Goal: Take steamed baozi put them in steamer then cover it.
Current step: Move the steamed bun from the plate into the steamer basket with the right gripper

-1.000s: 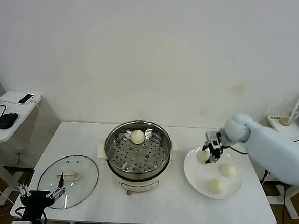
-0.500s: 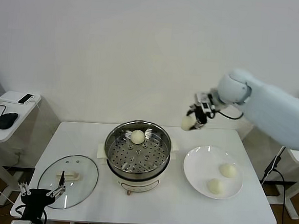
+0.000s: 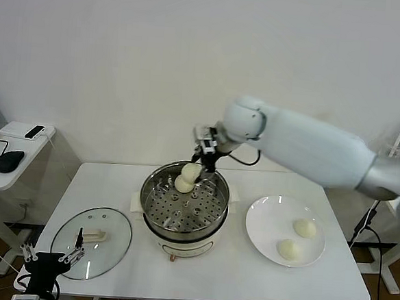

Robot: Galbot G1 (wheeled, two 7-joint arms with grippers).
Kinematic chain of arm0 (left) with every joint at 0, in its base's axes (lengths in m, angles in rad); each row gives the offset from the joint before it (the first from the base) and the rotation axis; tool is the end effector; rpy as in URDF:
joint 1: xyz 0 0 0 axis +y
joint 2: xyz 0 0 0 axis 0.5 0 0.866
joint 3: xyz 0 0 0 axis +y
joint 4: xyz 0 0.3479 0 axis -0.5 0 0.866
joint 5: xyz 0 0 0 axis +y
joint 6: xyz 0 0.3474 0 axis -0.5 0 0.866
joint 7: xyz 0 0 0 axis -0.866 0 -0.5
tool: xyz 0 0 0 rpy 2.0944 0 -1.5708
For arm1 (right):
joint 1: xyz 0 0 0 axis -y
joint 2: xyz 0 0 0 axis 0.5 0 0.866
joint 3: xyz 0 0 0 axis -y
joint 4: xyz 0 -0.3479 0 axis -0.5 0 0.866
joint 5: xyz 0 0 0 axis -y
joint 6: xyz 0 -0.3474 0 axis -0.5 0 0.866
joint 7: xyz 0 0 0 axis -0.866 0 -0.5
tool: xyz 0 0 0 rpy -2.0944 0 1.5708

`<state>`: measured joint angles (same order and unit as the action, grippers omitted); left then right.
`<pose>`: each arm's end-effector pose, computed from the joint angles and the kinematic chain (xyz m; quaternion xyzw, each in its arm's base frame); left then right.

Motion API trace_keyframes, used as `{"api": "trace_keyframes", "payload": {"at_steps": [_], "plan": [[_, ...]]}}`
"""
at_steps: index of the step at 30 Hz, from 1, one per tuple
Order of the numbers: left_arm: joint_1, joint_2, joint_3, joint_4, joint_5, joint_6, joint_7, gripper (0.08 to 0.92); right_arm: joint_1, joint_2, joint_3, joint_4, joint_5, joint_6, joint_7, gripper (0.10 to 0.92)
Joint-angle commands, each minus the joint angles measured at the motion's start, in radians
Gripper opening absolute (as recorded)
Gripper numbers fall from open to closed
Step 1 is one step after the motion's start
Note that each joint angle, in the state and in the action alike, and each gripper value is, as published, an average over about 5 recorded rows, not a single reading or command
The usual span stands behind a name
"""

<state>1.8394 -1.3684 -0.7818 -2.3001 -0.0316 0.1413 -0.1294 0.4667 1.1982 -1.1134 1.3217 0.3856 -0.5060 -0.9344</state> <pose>0.1042 0.0882 -0.2490 0.0978 -0.9810 -0.1486 0.0780 0.5240 0.1551 -0.0522 0.5826 -0.5594 0.5368 0.2441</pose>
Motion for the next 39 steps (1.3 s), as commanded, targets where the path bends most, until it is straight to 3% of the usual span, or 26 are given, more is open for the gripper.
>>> {"api": "trace_keyframes", "payload": {"at_steps": [1,20,24,30,39], "plan": [[-0.002,0.0,-0.001,0.001,0.0,0.0,0.001,0.823,-0.06,0.125,-0.026,-0.062,0.057,-0.049,0.051,0.602],[-0.019,0.006,-0.003,0.014,-0.003,-0.003,0.0,0.823,-0.115,0.233,-0.032,-0.18,0.015,-0.079,0.069,0.603],[-0.017,0.005,-0.002,0.012,-0.003,-0.003,-0.001,0.823,-0.107,0.229,-0.03,-0.179,0.012,-0.078,0.06,0.659],[-0.015,0.006,-0.002,0.011,-0.003,-0.003,-0.001,0.823,-0.039,0.166,-0.027,-0.128,-0.008,-0.051,-0.01,0.803],[-0.015,0.012,-0.002,0.004,-0.006,-0.003,0.0,0.823,0.136,-0.051,-0.042,-0.001,-0.128,0.114,-0.187,0.823]]}}
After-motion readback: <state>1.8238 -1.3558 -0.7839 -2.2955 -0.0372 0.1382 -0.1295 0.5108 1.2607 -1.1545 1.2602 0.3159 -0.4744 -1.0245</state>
